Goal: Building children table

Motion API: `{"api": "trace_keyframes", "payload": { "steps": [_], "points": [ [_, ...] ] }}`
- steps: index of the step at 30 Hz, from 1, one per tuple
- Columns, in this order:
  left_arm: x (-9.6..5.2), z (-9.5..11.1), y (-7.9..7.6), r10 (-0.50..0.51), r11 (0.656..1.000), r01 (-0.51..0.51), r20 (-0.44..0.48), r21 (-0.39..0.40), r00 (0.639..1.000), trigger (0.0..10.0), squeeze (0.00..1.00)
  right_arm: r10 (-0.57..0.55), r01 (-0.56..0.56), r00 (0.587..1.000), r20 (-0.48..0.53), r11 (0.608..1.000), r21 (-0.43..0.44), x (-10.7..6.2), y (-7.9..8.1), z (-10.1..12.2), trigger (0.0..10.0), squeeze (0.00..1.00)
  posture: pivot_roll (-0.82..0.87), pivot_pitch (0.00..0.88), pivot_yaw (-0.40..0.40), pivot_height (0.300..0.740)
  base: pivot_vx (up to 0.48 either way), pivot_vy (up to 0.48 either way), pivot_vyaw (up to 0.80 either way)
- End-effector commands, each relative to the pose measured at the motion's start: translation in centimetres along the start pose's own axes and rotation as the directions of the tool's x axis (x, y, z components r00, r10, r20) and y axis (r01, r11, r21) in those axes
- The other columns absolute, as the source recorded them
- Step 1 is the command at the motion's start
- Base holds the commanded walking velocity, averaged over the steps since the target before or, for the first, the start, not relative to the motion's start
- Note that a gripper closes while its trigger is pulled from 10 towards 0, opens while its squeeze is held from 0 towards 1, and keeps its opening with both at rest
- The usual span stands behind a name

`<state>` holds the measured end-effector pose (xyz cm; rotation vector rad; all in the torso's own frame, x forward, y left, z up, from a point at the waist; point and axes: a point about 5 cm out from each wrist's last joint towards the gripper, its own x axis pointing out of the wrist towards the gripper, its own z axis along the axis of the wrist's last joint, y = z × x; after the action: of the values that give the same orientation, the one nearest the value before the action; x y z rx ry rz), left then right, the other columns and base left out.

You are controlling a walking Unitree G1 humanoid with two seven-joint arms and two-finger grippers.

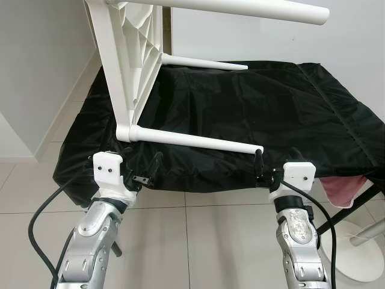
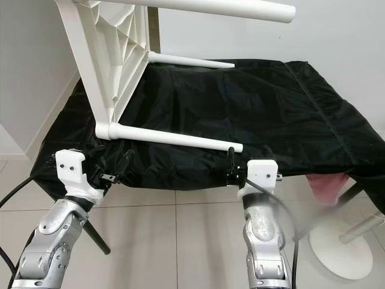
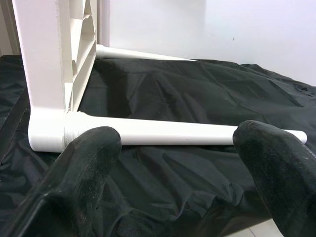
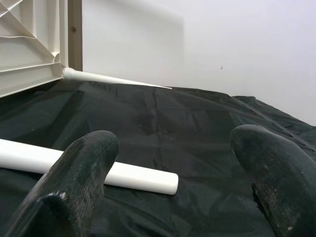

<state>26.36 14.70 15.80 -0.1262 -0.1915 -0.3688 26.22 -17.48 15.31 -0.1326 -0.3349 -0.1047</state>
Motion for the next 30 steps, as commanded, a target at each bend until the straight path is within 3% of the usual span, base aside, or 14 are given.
{"api": "trace_keyframes", "payload": {
  "steps": [1,30],
  "points": [
    [-0.17,-0.05,0.13,0.026,1.0,-0.026,-0.004,-0.01,1.0,10.0,0.0,0.007,-0.007,1.0,-0.01,1.0,-0.005,-0.02,0.07,-0.05,10.0,0.0,-0.01,0.011,-0.003,0.74,0.0,0.0,0.0],
    [-0.22,-0.07,-0.16,0.027,0.999,-0.027,-0.002,-0.027,1.0,10.0,0.0,0.015,-0.015,1.0,-0.012,1.0,-0.017,0.13,0.1,-0.18,10.0,0.0,-0.01,0.013,-0.011,0.74,0.227,0.0,0.0]
  ]
}}
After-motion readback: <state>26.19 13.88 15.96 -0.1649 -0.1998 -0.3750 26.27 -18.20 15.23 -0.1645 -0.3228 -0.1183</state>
